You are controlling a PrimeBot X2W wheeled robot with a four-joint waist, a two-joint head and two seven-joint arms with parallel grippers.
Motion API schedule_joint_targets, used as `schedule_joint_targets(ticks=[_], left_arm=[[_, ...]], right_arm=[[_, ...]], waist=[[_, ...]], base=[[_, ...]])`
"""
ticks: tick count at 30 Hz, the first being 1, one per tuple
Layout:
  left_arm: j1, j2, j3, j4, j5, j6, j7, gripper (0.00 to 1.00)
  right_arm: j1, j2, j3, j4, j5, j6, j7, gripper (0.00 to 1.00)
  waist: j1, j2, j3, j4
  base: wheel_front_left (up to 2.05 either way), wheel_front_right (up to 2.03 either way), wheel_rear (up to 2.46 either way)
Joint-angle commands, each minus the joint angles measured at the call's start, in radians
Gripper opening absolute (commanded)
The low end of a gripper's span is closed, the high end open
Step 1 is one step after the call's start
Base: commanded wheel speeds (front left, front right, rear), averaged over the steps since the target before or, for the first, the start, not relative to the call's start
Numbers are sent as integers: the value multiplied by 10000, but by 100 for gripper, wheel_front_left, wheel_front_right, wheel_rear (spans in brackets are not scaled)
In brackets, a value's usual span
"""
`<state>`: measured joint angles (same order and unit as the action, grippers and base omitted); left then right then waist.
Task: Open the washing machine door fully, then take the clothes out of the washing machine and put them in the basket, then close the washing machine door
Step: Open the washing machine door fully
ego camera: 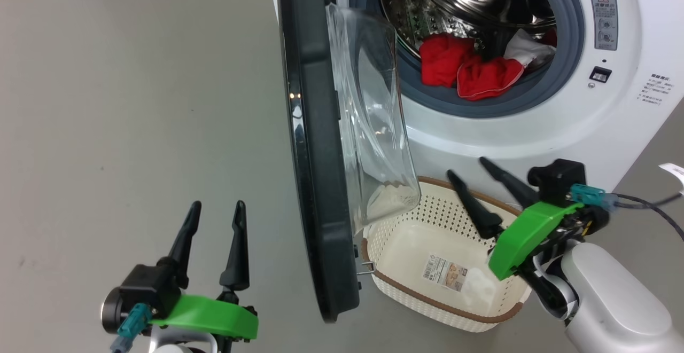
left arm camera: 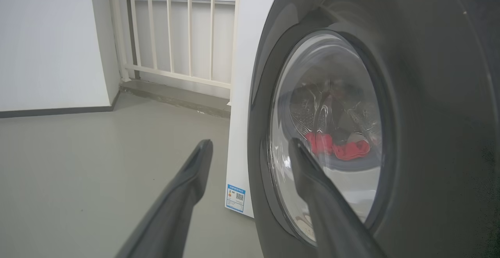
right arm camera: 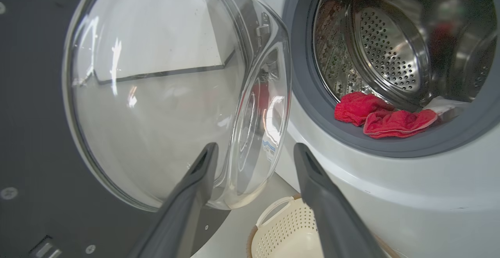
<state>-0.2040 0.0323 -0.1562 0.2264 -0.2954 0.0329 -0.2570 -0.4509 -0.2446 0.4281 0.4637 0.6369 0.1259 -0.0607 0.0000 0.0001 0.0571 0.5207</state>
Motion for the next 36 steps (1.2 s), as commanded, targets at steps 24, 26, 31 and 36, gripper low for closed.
schedule_joint_targets(ticks=[24,26,31,36], left_arm=[[-35,179,342,-691,348,34,-48,100],[-34,179,345,-697,348,49,-48,100],[-37,179,366,-701,369,47,-48,100],[-32,179,358,-650,350,42,-48,100]], right_arm=[[1687,1828,-3352,-1229,-3887,48,-2008,100],[1846,1845,-3437,-1390,-3967,48,-2009,100],[2066,1881,-3437,-1636,-4002,48,-2009,100],[2173,1909,-3433,-1683,-4004,48,-2010,100]], waist=[[0,-1,-61,25],[0,-1,-60,21],[0,-1,-54,-19],[0,-1,-89,-39]], base=[[0,0,0],[0,0,0],[0,0,0],[0,0,0]])
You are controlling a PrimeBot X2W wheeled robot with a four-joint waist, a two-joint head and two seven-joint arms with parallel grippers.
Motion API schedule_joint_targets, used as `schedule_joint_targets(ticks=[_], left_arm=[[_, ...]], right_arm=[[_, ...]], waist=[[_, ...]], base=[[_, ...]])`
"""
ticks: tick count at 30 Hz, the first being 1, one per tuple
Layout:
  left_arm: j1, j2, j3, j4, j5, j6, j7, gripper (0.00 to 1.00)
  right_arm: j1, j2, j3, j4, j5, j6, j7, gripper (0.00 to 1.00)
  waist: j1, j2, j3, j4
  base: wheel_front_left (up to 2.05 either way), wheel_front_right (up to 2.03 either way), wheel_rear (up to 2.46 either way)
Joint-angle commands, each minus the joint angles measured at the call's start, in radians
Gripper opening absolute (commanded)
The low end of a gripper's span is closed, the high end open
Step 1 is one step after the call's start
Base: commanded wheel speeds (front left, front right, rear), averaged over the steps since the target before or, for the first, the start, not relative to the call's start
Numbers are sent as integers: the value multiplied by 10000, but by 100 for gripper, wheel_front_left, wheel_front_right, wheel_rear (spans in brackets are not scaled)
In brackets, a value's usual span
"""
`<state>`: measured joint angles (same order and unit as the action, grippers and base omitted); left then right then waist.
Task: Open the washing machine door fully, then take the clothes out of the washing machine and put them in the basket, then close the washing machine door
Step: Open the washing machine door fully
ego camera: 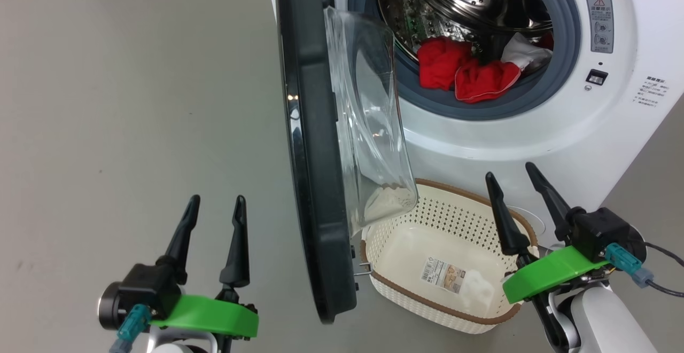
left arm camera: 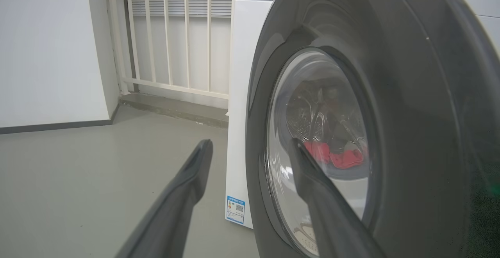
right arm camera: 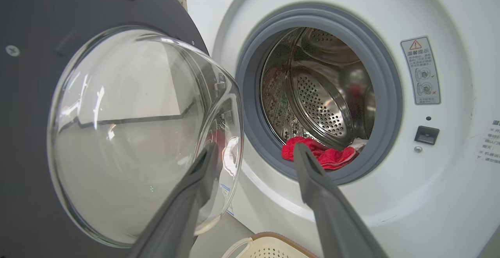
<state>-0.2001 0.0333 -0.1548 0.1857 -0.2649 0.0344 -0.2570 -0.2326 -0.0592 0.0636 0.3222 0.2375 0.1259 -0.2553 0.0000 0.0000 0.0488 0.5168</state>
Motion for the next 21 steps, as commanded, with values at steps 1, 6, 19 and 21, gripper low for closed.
schedule_joint_targets(ticks=[1,6,19,21], left_arm=[[-69,169,345,-232,41,25,-48,100],[-61,169,359,-182,69,23,-48,100],[-393,169,333,-898,117,104,-48,0],[-564,169,331,-1386,113,116,-48,0]], right_arm=[[4,59,225,-251,-5,48,-64,100],[-2,73,268,-186,30,48,-64,100],[13,87,333,-18,88,48,-64,100],[3,87,340,2,112,48,-64,100]], waist=[[0,0,-7,-1],[0,0,-6,-32],[0,0,5,-49],[0,0,4,-50]], base=[[0,0,0],[0,0,0],[0,0,0],[0,0,0]])
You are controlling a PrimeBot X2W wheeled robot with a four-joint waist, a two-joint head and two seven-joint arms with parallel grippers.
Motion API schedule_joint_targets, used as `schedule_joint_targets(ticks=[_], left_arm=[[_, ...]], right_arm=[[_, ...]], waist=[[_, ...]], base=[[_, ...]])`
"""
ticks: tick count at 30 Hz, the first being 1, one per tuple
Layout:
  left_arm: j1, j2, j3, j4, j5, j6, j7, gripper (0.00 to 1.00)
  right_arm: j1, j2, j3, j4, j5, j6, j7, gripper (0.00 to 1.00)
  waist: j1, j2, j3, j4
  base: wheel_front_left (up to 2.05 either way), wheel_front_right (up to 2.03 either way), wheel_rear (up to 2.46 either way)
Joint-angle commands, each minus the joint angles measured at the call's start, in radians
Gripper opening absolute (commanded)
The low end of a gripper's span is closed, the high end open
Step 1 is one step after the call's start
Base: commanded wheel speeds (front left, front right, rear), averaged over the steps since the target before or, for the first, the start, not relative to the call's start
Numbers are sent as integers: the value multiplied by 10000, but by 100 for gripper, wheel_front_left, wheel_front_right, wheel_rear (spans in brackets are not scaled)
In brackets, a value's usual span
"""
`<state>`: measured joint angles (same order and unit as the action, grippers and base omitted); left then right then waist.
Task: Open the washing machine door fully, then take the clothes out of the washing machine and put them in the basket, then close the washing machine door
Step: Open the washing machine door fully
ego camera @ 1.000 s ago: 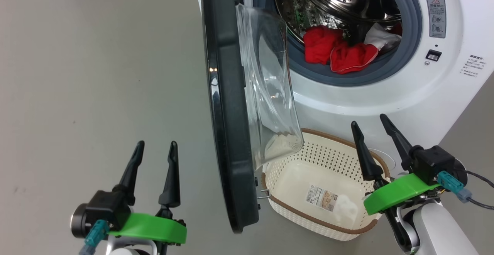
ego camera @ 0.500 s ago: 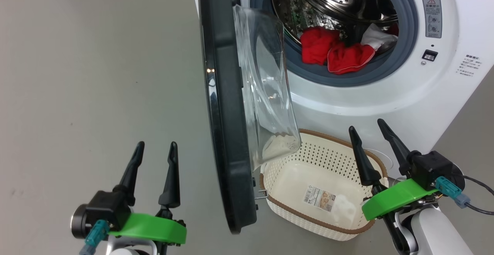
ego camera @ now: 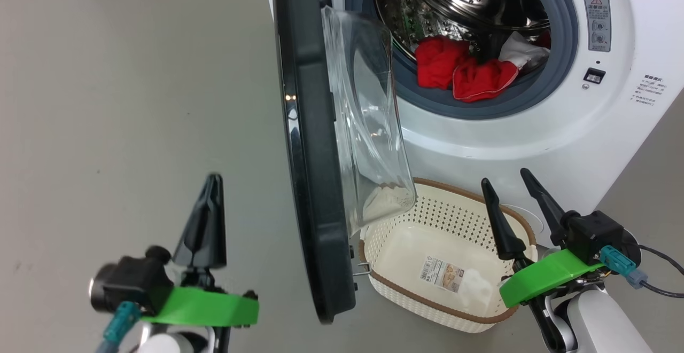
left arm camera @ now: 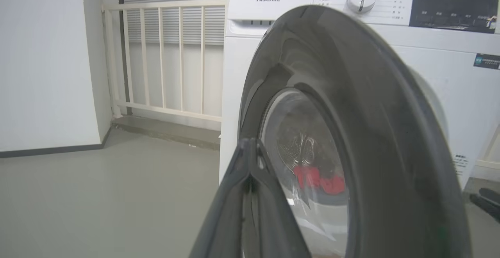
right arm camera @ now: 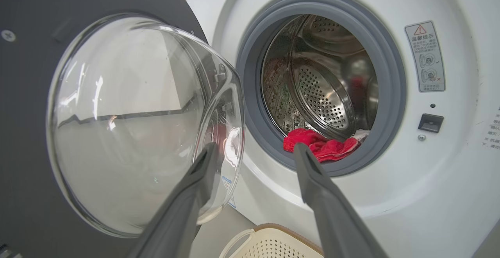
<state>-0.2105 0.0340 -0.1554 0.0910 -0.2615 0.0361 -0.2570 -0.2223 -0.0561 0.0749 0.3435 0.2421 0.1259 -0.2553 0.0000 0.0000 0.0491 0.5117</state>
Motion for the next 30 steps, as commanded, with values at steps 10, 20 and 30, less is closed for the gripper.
schedule_joint_targets(ticks=[10,20,30], left_arm=[[-1576,162,-470,-2178,-352,-279,-48,0],[-1890,162,-2605,-2181,-637,-403,610,0],[-1060,167,-3720,-1148,-1270,-40,1742,0]], right_arm=[[-141,57,389,-82,223,48,-64,100],[-141,58,504,3,351,48,-64,100],[-79,58,459,77,411,48,-64,100]], waist=[[0,0,-17,-63],[0,0,-63,-399],[0,0,14,-448]], base=[[0,0,0],[0,0,0],[0,0,0]])
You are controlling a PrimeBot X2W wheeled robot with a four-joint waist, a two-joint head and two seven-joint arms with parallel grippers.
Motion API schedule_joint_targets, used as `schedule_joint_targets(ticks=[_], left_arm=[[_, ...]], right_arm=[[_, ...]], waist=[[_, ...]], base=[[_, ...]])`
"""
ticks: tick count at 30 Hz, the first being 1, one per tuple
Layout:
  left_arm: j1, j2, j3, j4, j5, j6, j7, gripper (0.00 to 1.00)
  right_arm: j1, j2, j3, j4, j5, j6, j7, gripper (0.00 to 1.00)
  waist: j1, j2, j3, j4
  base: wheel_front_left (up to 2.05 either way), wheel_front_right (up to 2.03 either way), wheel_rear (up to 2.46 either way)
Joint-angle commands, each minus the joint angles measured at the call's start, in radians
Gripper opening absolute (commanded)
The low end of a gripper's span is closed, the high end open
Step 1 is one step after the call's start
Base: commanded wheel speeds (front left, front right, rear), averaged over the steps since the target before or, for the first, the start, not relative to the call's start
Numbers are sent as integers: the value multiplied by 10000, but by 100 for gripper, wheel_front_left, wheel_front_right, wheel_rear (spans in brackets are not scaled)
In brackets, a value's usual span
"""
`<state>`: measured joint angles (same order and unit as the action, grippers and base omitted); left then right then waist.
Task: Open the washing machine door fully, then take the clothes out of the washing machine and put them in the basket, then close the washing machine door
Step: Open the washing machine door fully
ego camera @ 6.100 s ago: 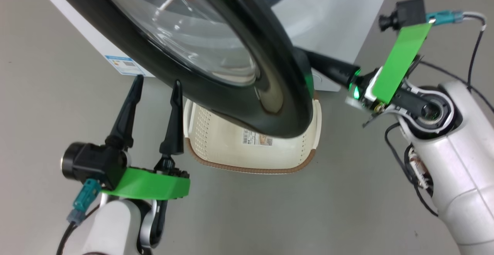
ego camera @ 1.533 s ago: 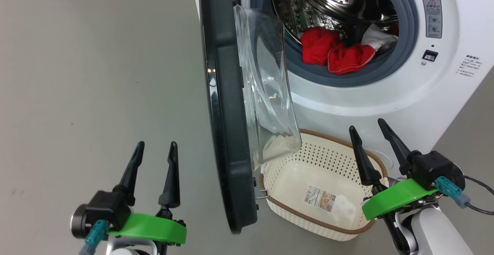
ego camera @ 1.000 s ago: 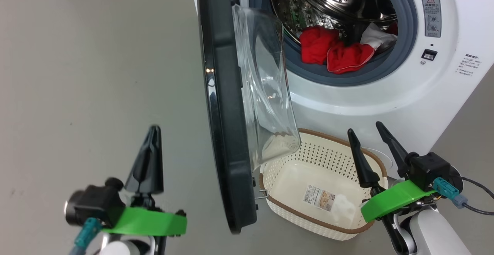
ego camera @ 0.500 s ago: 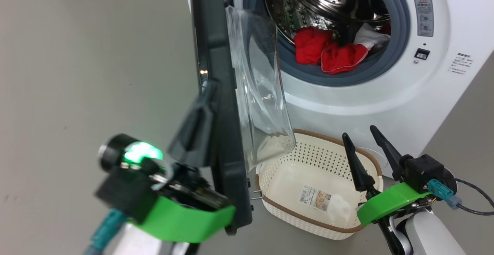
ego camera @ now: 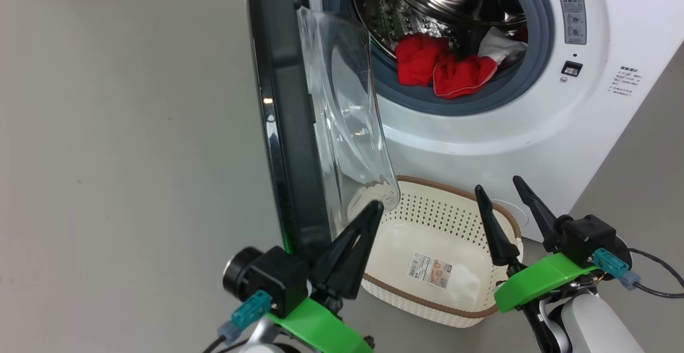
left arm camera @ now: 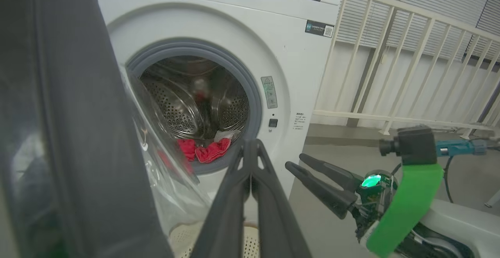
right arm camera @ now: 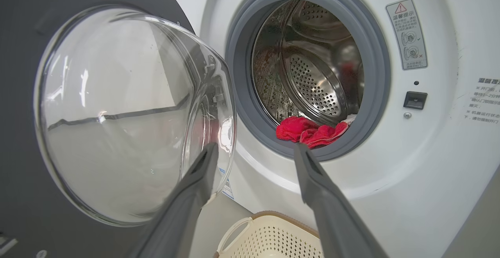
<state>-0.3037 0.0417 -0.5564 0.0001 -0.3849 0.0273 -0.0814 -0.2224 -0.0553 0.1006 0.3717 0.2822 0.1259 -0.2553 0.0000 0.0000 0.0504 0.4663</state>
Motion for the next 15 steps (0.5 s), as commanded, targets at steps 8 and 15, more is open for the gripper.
schedule_joint_targets(ticks=[8,15], left_arm=[[216,165,403,365,-479,109,140,0],[329,357,790,627,-564,494,223,0]], right_arm=[[-93,51,267,-91,210,48,-64,100],[-93,51,268,-20,295,48,-64,100]], waist=[[0,0,-30,175],[0,0,-64,317]], base=[[0,0,0],[0,0,0]])
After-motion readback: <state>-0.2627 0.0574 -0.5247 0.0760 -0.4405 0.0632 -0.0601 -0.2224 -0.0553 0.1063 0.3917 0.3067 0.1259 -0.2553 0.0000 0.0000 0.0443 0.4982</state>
